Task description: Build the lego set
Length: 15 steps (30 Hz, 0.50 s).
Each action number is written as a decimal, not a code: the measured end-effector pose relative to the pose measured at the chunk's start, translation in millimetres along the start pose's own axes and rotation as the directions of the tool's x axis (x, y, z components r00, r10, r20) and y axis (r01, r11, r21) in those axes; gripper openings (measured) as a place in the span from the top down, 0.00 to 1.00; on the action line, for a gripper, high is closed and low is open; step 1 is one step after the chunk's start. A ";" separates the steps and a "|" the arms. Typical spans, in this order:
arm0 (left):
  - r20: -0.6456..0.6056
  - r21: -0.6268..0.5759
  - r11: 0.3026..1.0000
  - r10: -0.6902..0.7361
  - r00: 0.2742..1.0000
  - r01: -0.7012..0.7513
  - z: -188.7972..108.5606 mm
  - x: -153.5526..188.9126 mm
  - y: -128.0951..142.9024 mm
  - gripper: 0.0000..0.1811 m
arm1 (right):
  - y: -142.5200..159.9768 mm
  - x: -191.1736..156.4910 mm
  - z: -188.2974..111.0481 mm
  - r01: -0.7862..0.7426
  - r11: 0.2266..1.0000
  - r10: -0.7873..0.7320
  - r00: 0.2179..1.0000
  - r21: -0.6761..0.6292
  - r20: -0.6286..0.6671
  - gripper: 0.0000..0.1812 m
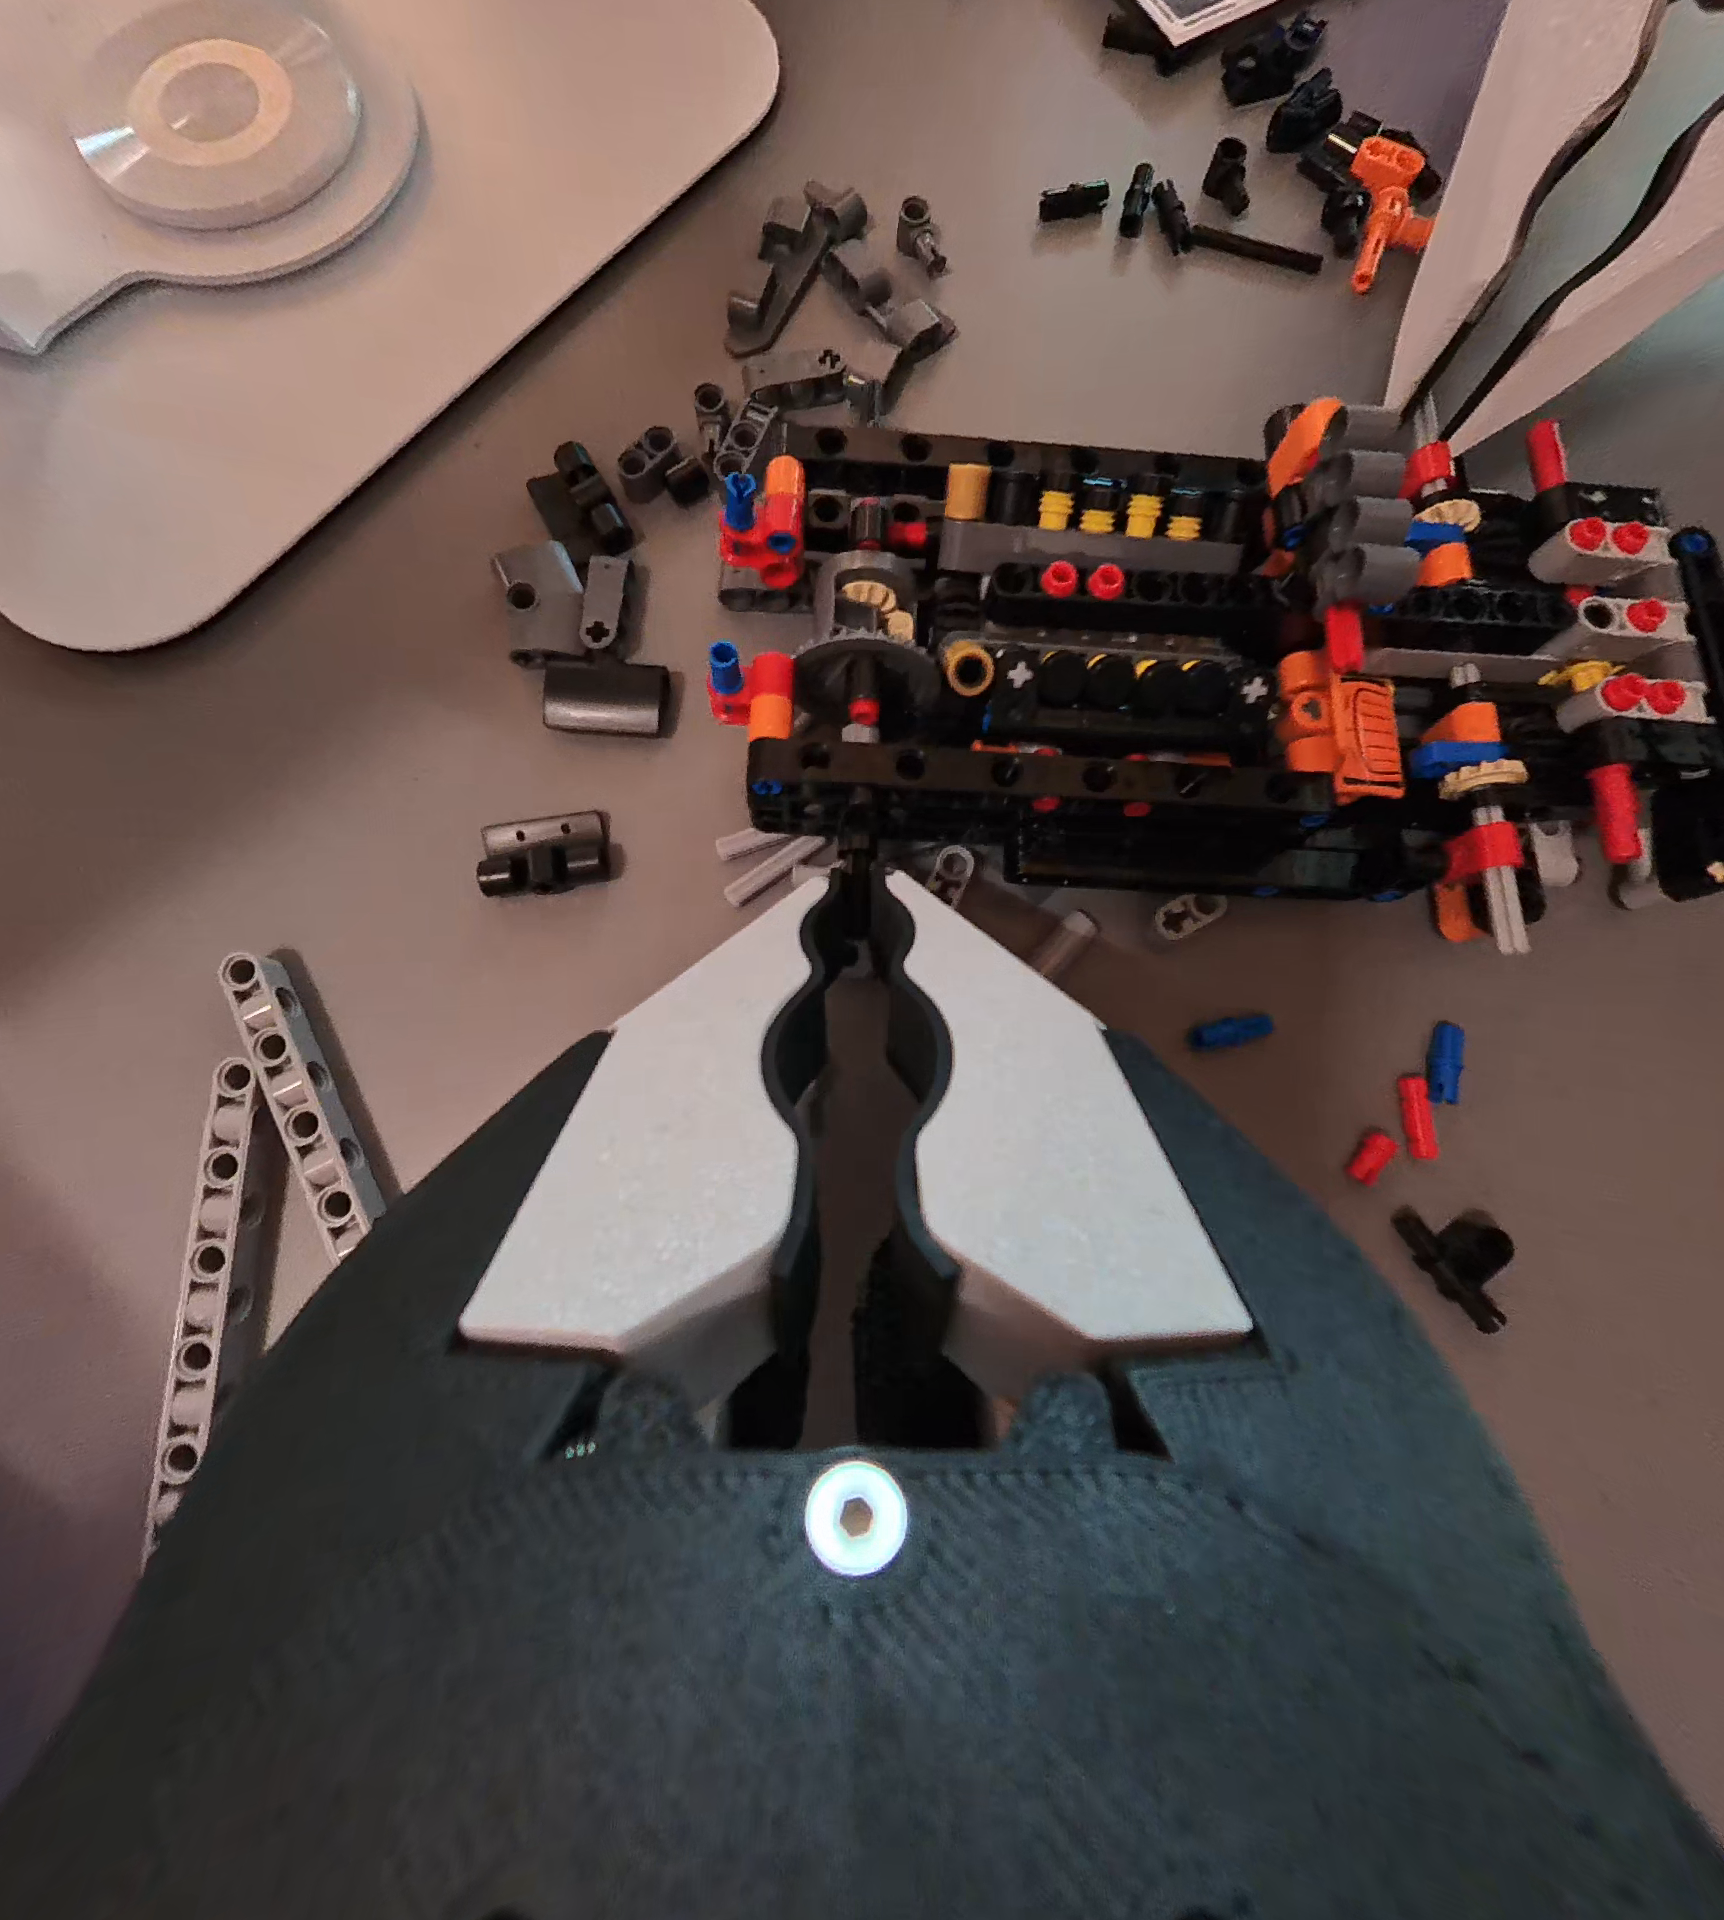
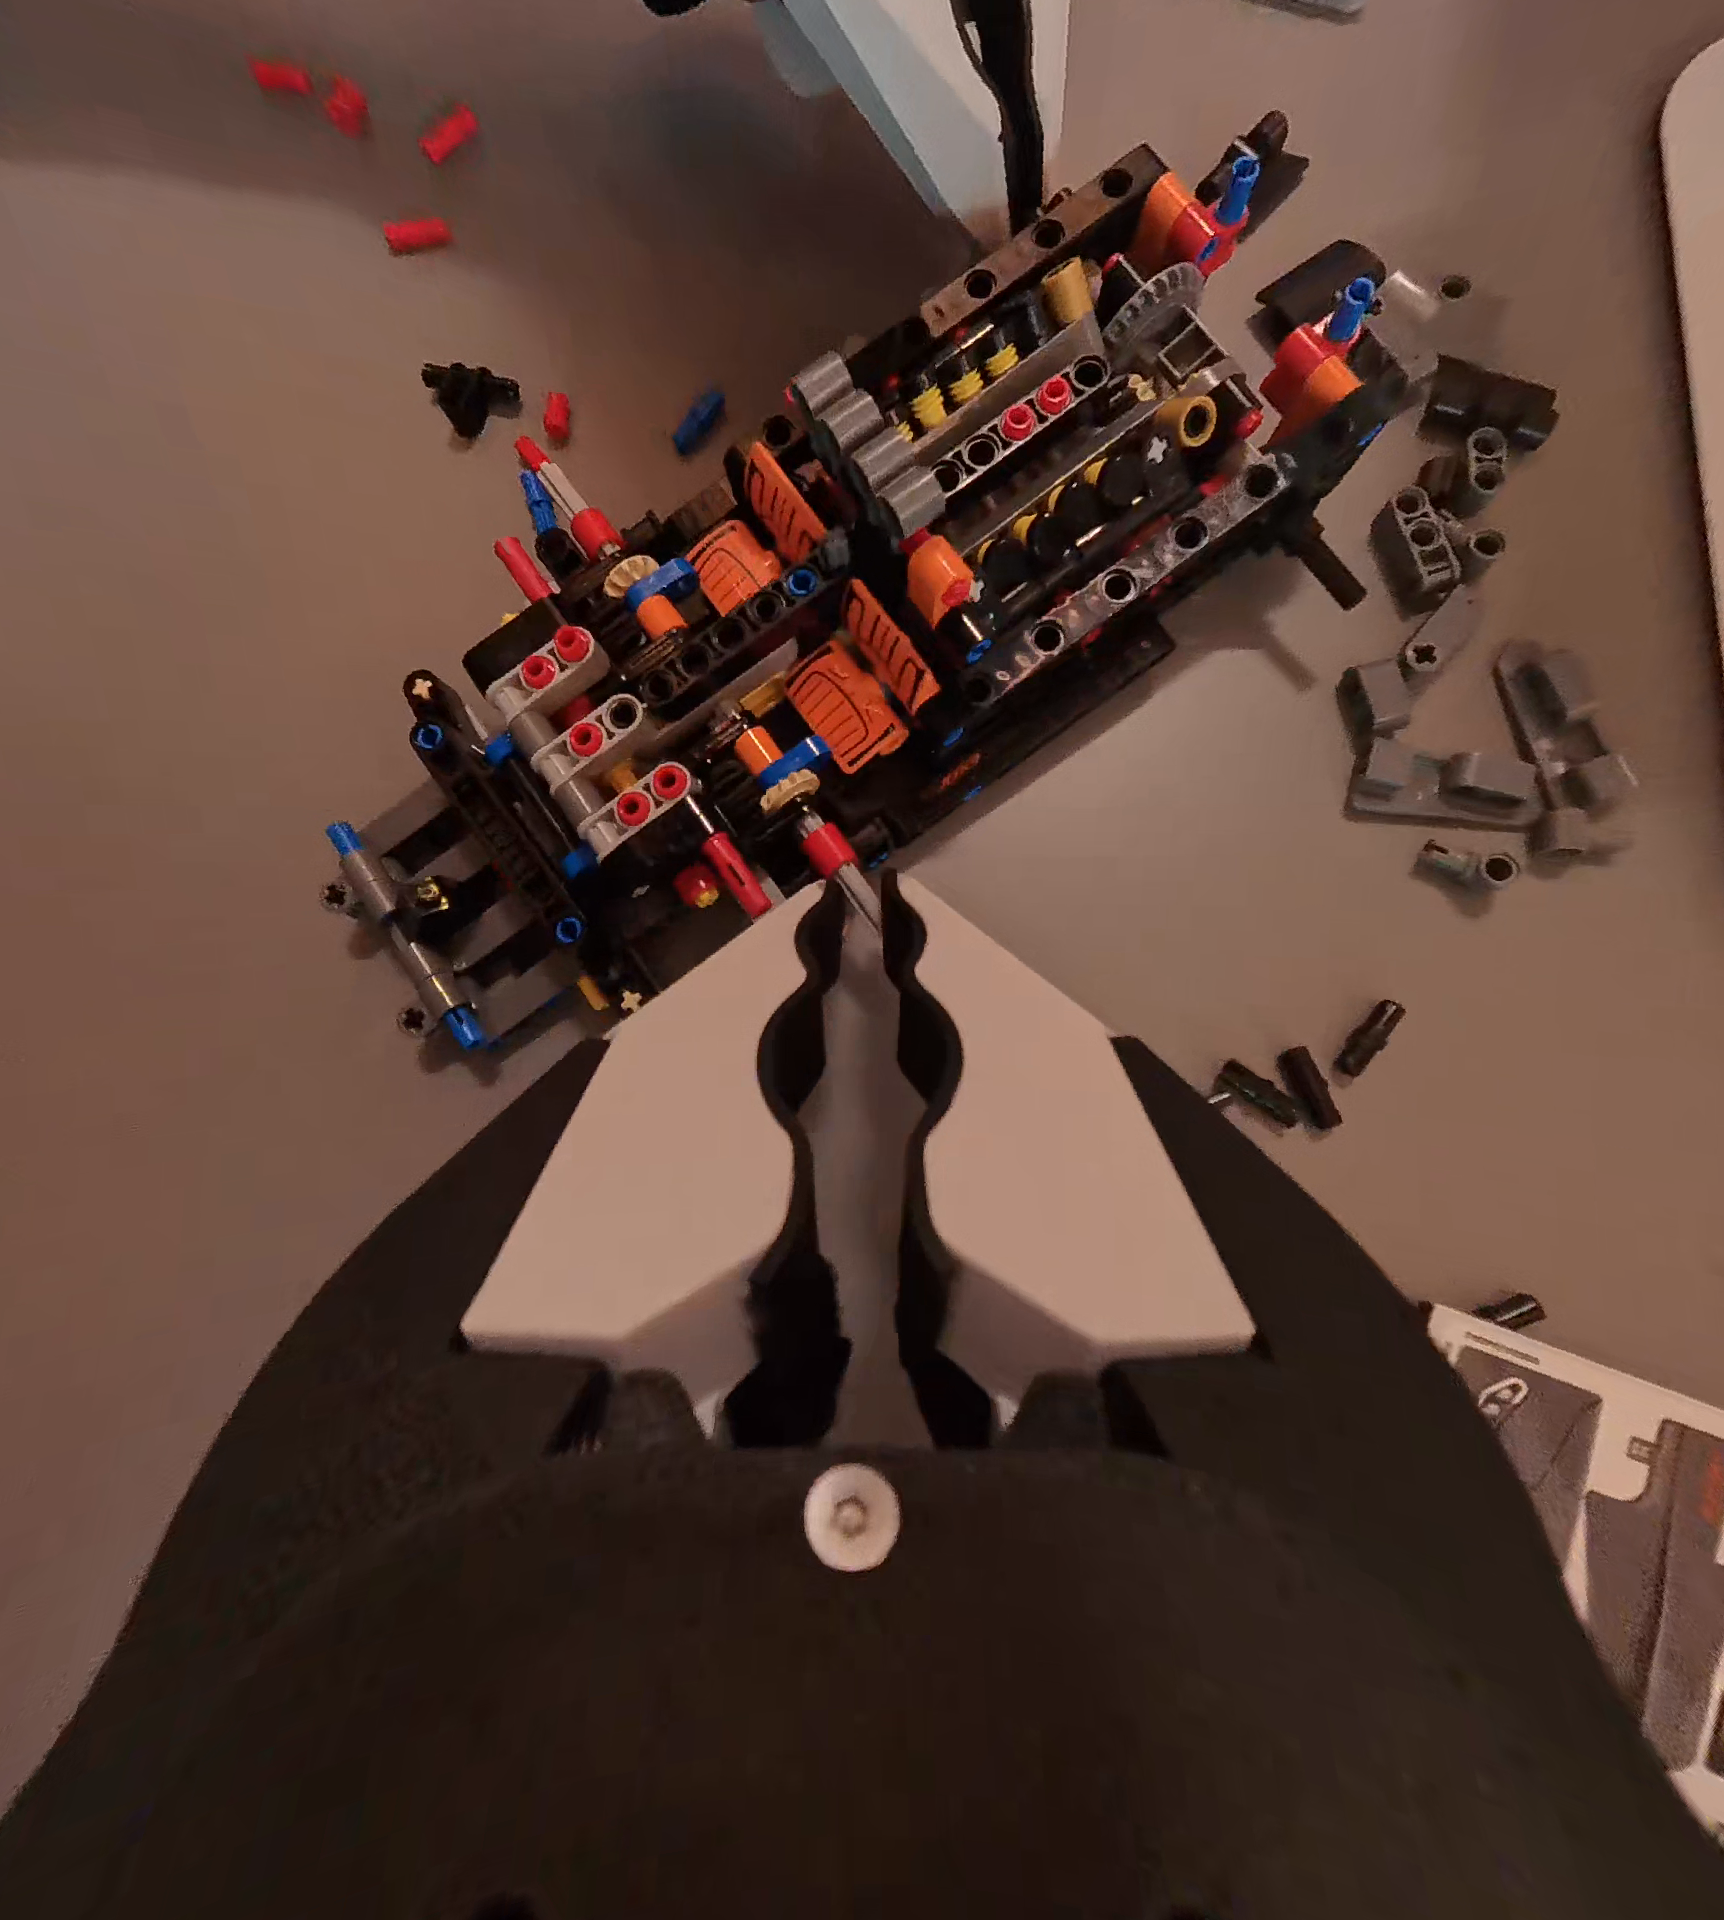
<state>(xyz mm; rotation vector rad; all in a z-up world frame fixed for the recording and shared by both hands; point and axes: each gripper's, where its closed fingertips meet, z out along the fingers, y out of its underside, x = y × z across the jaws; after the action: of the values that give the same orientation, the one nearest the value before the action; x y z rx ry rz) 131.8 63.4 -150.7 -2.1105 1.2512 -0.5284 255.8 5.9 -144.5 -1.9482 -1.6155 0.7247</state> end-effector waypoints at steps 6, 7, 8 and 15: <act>-0.012 0.031 1.000 -0.007 1.000 0.007 -4.9 1.3 -7.9 0.98 | -4.5 -3.7 -5.5 -0.038 0.998 0.037 0.999 0.044 0.031 0.98; -0.018 0.040 0.999 -0.015 1.000 0.016 -6.8 1.7 -10.4 0.98 | -5.7 -4.3 -7.1 -0.041 0.998 0.039 0.999 0.049 0.033 0.98; -0.023 0.046 0.999 -0.020 1.000 0.021 -9.0 2.0 -12.5 0.98 | -6.9 -5.1 -8.3 -0.044 0.998 0.042 0.998 0.053 0.036 0.98; -0.011 0.044 0.999 -0.002 1.000 0.002 -34.4 5.9 -24.6 0.98 | -24.0 -13.8 -18.1 -0.047 0.996 0.042 0.997 0.081 0.066 0.99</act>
<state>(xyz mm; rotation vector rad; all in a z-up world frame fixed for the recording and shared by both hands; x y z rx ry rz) 129.0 56.5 -108.6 -2.0751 1.2323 -0.5646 248.8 -4.5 -113.8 -1.9253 -1.5583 0.8659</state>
